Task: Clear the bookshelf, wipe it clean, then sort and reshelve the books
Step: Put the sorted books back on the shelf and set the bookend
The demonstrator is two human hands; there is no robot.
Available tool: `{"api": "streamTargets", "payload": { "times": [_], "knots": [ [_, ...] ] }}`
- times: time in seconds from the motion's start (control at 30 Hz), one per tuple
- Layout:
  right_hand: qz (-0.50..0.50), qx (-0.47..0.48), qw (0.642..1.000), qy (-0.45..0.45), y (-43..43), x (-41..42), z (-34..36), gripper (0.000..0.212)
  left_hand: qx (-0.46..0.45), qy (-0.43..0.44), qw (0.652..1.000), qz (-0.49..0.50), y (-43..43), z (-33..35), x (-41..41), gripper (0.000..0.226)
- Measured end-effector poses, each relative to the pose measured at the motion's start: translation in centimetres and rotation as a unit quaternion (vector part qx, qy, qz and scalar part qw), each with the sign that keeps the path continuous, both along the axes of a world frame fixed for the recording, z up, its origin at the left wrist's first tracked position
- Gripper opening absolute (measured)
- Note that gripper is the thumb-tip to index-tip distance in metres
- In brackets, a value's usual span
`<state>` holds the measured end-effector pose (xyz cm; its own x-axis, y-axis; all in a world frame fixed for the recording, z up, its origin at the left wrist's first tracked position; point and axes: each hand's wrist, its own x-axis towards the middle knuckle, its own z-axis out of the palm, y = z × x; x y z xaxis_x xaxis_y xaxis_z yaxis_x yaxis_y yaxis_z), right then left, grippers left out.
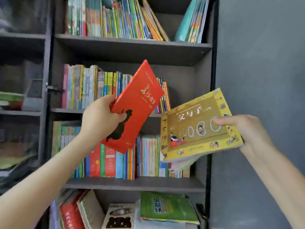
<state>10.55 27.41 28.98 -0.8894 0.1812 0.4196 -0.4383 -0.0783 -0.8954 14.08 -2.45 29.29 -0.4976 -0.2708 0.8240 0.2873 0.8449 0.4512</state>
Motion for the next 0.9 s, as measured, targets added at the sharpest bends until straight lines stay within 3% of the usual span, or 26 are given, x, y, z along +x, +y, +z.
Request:
{"api": "streamTargets", "payload": {
  "times": [0.17,0.33,0.43,0.53,0.63,0.77,0.9],
  "knots": [
    [-0.029,-0.049,0.996,0.064,-1.5,-6.4,6.0,0.024,0.063,0.058,0.994,-0.068,-1.9,4.3,-7.6,0.019],
    [-0.054,-0.138,0.985,0.088,-3.2,-12.6,10.0,0.022,0.074,0.114,0.986,-0.100,-4.9,7.2,-12.6,0.017],
    [-0.088,-0.167,0.978,0.086,-4.8,-16.6,10.5,0.040,0.077,0.118,0.982,-0.128,-6.0,8.4,-15.5,0.019],
    [-0.145,-0.144,0.975,0.087,-5.8,-19.8,11.6,0.045,0.071,0.110,0.981,-0.142,-6.3,9.2,-18.5,0.021],
    [-0.135,-0.103,0.983,0.071,-6.6,-20.0,14.2,0.044,0.073,0.114,0.978,-0.160,-5.8,9.9,-20.8,0.023],
    [-0.130,-0.057,0.984,0.105,-7.4,-20.2,16.8,0.022,0.077,0.132,0.973,-0.176,-4.8,10.7,-23.2,0.022],
    [-0.119,-0.018,0.985,0.122,-7.7,-21.4,17.8,0.037,0.073,0.142,0.974,-0.164,-4.1,11.1,-24.8,0.021]
  ]
}}
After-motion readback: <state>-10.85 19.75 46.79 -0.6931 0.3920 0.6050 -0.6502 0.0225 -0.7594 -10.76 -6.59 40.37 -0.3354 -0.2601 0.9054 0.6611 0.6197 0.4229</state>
